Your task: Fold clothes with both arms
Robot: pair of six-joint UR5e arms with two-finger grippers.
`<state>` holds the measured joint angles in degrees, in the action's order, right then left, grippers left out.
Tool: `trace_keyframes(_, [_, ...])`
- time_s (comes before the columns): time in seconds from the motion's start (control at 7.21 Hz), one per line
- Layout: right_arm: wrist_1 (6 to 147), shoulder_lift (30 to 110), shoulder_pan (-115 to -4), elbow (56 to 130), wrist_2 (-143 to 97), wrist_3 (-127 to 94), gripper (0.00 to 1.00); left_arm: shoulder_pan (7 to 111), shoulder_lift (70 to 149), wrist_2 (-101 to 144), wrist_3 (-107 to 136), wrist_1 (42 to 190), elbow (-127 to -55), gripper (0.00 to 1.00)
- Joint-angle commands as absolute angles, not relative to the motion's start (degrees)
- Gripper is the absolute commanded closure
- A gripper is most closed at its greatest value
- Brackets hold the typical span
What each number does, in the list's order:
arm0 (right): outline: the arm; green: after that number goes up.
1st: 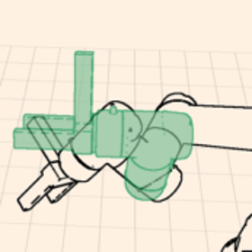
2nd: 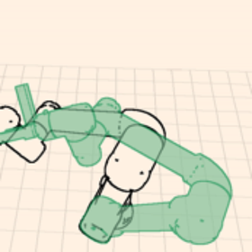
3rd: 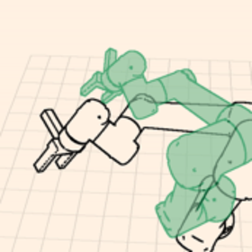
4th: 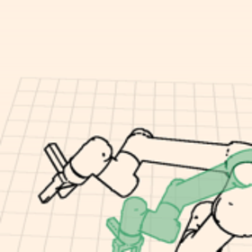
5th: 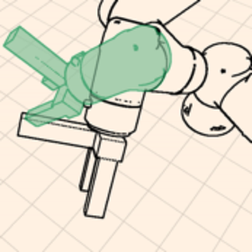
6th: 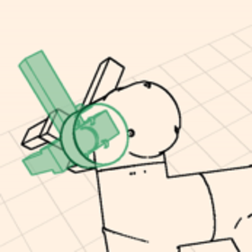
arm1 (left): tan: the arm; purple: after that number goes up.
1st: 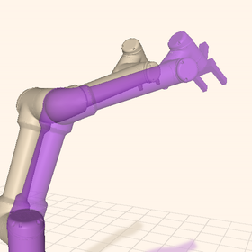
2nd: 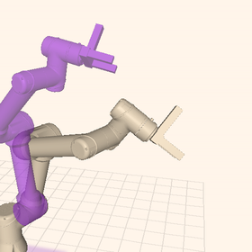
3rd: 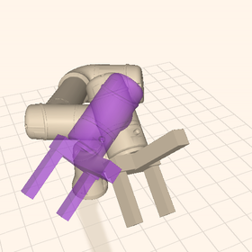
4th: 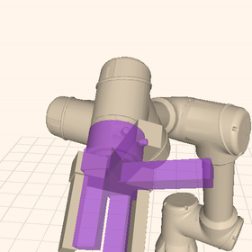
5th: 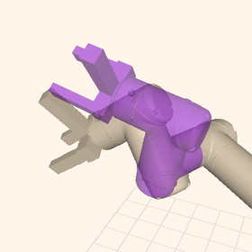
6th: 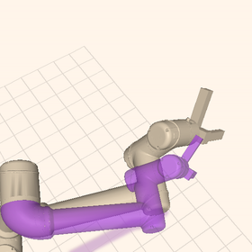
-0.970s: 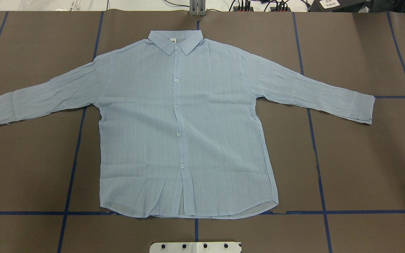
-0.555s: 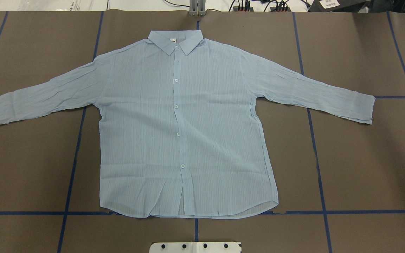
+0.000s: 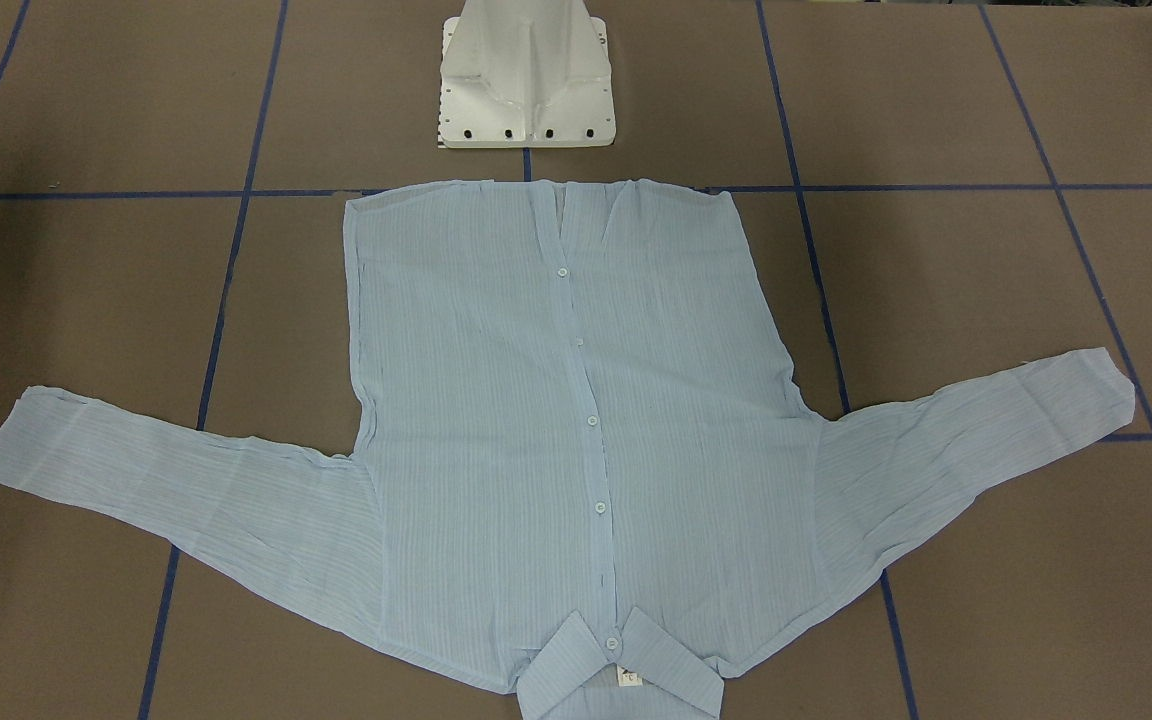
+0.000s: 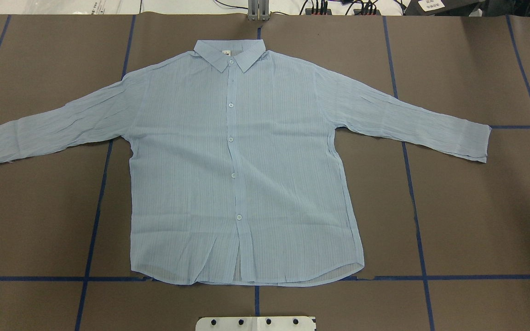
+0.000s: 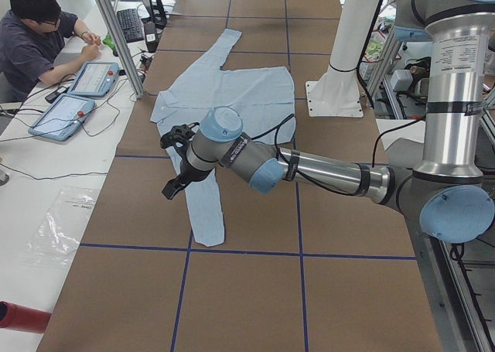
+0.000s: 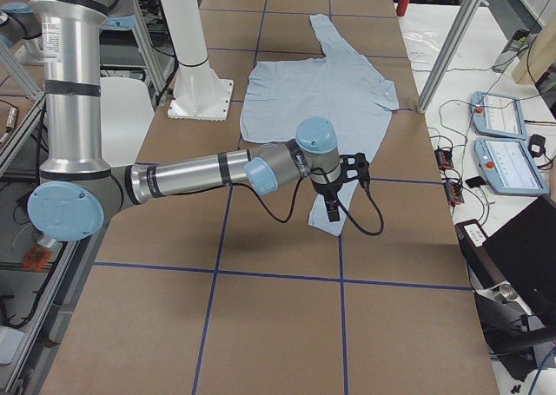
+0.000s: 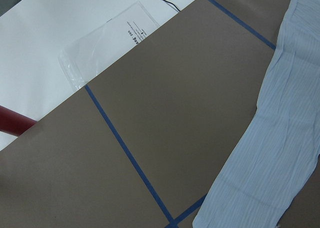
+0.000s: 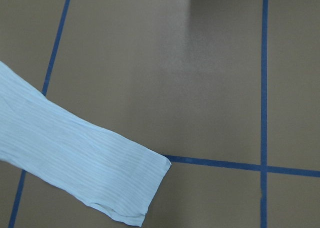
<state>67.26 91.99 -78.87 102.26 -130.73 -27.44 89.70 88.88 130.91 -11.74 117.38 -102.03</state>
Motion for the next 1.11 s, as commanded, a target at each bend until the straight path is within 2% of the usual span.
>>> trace_keyframes(0.0, [50.88,92.63,-66.94,96.80,-119.14,-48.61,0.00,89.74,88.86,130.96,-11.78,117.42,-101.95,0.00])
trace_keyframes(0.42, [37.64,92.99,-57.24,88.09,-109.89,-58.88,0.03,89.74,88.51,130.96,-11.87,117.42,-102.22,0.00])
trace_keyframes(0.97, [37.62,92.11,-54.67,85.18,-106.44,-58.98,0.23,89.74,88.33,130.96,-11.87,117.77,-102.04,0.00])
